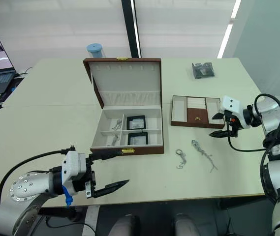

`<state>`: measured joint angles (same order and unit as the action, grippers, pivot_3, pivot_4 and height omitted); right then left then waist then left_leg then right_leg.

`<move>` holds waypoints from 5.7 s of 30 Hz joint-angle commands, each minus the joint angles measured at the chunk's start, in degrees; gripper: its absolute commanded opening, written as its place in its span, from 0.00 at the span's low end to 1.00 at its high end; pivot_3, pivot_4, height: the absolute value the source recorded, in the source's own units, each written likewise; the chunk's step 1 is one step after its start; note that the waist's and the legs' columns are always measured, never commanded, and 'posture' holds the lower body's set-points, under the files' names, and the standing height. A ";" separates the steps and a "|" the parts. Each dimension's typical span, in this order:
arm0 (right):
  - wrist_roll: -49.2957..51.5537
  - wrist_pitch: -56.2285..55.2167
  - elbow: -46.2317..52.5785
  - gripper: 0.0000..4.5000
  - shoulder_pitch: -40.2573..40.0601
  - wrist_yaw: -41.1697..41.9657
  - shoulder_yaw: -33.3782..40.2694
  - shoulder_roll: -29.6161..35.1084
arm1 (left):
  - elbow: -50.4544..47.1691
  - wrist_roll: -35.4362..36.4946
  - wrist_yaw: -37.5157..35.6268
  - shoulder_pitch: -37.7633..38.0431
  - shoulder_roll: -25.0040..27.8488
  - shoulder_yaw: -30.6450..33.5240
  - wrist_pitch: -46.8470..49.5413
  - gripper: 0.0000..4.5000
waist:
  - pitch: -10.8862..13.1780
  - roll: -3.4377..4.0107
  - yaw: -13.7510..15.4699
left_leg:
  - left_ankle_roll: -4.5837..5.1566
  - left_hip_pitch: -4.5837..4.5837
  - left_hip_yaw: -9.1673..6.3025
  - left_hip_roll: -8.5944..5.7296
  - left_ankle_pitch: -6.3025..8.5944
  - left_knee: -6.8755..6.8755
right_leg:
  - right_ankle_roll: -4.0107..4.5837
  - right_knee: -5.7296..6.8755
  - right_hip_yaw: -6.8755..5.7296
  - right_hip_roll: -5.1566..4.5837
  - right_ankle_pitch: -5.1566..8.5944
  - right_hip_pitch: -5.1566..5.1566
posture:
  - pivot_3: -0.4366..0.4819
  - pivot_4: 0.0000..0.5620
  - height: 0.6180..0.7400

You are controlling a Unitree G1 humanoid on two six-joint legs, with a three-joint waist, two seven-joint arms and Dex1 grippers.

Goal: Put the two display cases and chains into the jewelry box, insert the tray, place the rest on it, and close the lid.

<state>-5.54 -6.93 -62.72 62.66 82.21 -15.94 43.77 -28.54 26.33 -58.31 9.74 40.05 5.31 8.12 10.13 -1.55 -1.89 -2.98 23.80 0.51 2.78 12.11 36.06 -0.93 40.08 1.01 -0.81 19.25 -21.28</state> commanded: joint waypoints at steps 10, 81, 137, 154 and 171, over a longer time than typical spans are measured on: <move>-8.56 -4.20 -12.15 0.99 5.11 -10.99 0.00 -4.57 | 4.94 -4.28 0.31 4.35 -4.41 -2.11 -12.05 1.00 | 0.00 0.03 0.10 | 0.00 -0.01 -0.01 -0.02 0.00 0.02 | 0.00 0.03 -0.01 -0.05 0.00 0.04 | 0.48 0.27 1.00; 17.57 57.26 86.04 0.00 -32.75 -2.47 12.41 18.10 | 3.95 -0.61 6.41 3.31 -6.94 -0.47 -8.02 1.00 | 0.22 0.50 0.09 | 0.01 0.02 -0.13 -0.05 0.01 0.04 | -0.01 0.03 -0.06 0.07 0.00 0.07 | 0.48 0.27 1.00; 8.14 60.51 58.09 0.00 6.81 -8.90 -25.54 -17.95 | -6.30 -8.07 27.07 22.01 -19.94 2.88 -12.43 1.00 | 0.22 0.40 0.08 | 0.02 0.09 -0.24 -0.02 0.02 0.03 | 0.00 0.05 -0.13 -0.01 0.00 -0.05 | 0.48 0.27 1.00; 7.44 60.15 53.86 0.12 6.77 -10.87 -24.95 -20.37 | -6.14 -8.01 26.20 21.95 -19.80 2.68 -11.80 1.00 | 0.14 0.30 0.00 | 0.02 0.03 -0.24 0.02 0.01 0.03 | 0.07 0.07 -0.15 0.03 -0.04 -0.02 | 0.48 0.27 1.00; 13.42 61.43 53.88 0.99 6.54 -13.14 -15.19 -24.05 | -6.91 -7.75 26.57 20.32 -19.45 2.68 -9.80 1.00 | 0.15 0.29 0.02 | 0.02 0.09 -0.23 0.01 0.02 0.01 | 0.08 0.06 -0.13 0.02 -0.05 -0.08 | 0.48 0.27 1.00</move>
<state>6.24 55.45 -9.99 68.65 70.10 -34.85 20.43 -33.83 17.93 -31.89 30.40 20.11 8.12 -1.52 10.29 -1.25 -1.87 -2.95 23.90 0.27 2.80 12.12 36.07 -0.86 40.14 0.86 -0.79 19.20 -21.35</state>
